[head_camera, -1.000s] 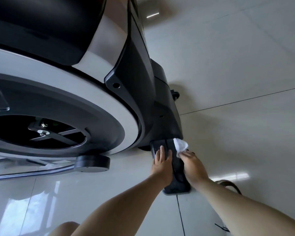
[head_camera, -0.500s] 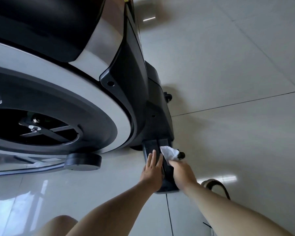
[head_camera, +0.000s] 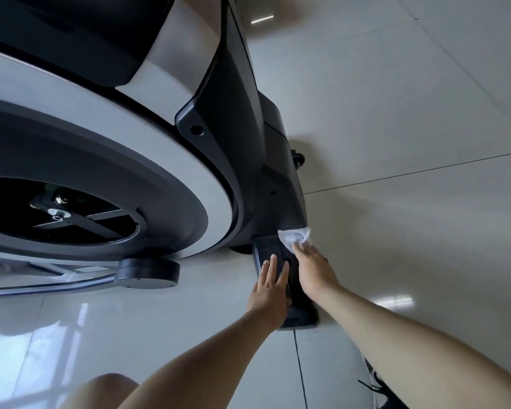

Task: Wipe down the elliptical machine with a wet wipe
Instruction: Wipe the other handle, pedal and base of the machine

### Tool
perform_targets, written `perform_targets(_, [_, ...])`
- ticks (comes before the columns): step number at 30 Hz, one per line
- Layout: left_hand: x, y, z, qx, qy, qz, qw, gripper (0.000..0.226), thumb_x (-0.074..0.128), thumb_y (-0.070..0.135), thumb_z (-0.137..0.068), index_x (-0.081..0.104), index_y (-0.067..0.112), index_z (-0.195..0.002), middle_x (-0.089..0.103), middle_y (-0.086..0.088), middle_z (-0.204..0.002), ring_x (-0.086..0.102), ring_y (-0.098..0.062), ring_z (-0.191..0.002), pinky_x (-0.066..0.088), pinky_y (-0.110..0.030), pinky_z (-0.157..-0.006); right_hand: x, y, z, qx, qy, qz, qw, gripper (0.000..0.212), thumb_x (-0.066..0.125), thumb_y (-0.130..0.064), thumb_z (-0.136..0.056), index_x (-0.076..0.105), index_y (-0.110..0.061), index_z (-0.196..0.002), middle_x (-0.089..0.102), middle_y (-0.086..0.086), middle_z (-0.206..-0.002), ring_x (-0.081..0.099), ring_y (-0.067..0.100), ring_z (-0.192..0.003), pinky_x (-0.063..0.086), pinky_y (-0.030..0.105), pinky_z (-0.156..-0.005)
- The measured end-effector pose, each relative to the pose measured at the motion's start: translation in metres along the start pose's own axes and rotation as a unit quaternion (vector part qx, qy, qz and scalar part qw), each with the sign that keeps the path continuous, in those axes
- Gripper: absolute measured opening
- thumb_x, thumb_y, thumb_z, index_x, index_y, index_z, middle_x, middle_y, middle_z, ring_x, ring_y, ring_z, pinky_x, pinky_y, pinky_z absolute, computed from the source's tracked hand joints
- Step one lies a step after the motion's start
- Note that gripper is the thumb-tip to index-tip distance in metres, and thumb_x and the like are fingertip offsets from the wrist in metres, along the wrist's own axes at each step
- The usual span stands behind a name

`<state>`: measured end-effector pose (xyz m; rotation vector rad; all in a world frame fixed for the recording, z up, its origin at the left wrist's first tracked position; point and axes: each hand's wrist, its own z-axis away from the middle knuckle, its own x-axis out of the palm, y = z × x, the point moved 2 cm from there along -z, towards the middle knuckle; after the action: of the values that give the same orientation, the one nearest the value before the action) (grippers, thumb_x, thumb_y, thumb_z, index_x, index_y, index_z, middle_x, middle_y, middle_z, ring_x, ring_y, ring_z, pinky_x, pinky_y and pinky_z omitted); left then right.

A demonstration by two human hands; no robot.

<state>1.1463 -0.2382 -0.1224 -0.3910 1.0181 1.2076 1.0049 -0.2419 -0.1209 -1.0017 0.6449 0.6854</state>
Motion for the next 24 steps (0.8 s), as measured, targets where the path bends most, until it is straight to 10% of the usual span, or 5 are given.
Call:
perform_targets(10, [-0.015,-0.001,-0.010,-0.011,-0.005,0.000,1.000,0.106,0.070,0.026,-0.093,-0.011,0.030,-0.162,-0.030,0.001,-0.166,-0.013,-0.023,-0.156,0.022,-0.037,-0.123,-0.006,0.008,-0.019,0.095,0.010,-0.117,0.988,0.049,0.041,0.002,-0.096,0.047,-0.015,-0.141,0.054,0.011,-0.117,0.048,0.025,-0.095,0.042,0.032,-0.086])
perform_targets(17, [-0.013,-0.009,-0.009,-0.003,0.018,0.033,0.999,0.111,0.075,0.031,-0.090,-0.008,0.020,-0.163,-0.023,0.005,-0.168,-0.008,-0.019,-0.156,0.021,-0.033,-0.124,0.007,-0.008,-0.021,0.132,0.053,-0.097,0.985,0.025,0.033,0.002,-0.099,0.045,-0.020,-0.103,0.051,0.002,-0.108,0.053,0.026,-0.098,0.034,0.025,-0.080])
perform_targets(21, [-0.016,-0.015,-0.007,0.017,0.033,0.056,0.998,0.112,0.075,0.037,-0.089,-0.006,0.015,-0.163,-0.012,0.004,-0.170,-0.003,-0.018,-0.156,0.016,-0.029,-0.126,0.030,-0.020,0.006,0.026,0.122,-0.128,0.984,0.040,0.032,-0.027,-0.107,0.054,-0.012,-0.136,0.053,0.009,-0.143,0.048,0.025,-0.135,0.037,0.031,-0.107])
perform_targets(24, [-0.018,-0.026,-0.005,0.038,0.047,0.117,0.991,0.092,0.064,0.025,-0.097,0.000,0.019,-0.163,-0.001,0.006,-0.171,0.003,-0.016,-0.156,0.018,-0.029,-0.125,0.036,-0.031,0.004,-0.053,0.068,-0.111,0.990,0.048,0.034,-0.008,-0.110,0.033,-0.009,-0.158,0.021,0.003,-0.168,0.016,0.016,-0.156,0.007,0.020,-0.124])
